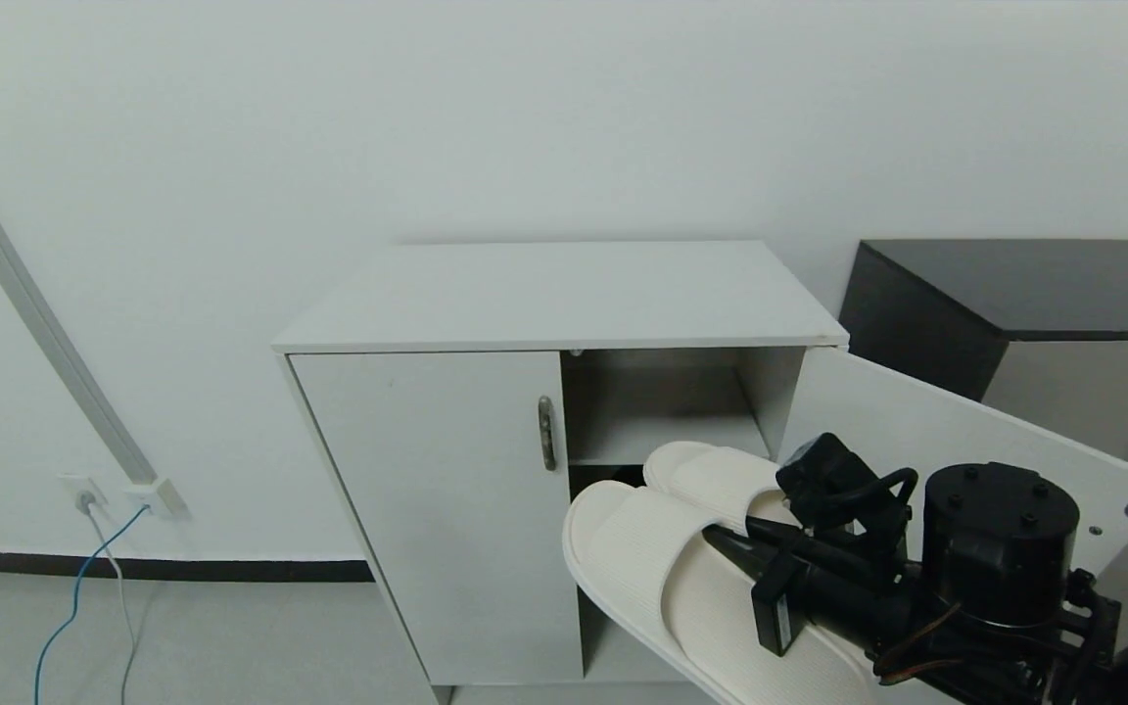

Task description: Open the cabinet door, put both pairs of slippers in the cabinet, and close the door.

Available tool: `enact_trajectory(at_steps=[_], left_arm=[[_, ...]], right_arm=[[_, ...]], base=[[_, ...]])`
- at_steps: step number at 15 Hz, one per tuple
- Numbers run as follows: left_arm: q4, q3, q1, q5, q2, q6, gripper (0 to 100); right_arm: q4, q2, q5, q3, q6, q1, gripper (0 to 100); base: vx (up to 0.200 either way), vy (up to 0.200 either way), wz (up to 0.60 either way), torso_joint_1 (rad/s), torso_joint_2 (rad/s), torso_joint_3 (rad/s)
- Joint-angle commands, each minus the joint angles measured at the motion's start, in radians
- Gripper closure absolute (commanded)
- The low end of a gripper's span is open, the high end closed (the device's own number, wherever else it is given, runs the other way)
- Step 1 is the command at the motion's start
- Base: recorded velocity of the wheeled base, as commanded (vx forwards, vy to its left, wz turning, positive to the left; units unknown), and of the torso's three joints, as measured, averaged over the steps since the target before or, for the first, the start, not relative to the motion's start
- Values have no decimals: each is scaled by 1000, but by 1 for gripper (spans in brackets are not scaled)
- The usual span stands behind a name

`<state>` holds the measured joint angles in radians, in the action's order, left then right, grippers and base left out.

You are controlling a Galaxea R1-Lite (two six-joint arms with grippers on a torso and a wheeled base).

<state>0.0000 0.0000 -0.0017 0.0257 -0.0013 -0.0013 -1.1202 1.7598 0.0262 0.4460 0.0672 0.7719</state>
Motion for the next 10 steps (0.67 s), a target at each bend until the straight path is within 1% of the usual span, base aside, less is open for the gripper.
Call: enact_trajectory(at_steps=[1,6,10], left_arm=[[0,0,0,0,1,0,100],[0,0,0,0,1,0,100],[0,0,0,0,1,0,100]], right_arm=[[-10,7,0,-1,0,1,100],[-18,10,0,-7,14,0,100],[-20,10,1,-12,14,1,100]], base=[[0,0,0,-173,500,330],[0,0,0,-155,487,330],[0,0,0,-117,469,351]])
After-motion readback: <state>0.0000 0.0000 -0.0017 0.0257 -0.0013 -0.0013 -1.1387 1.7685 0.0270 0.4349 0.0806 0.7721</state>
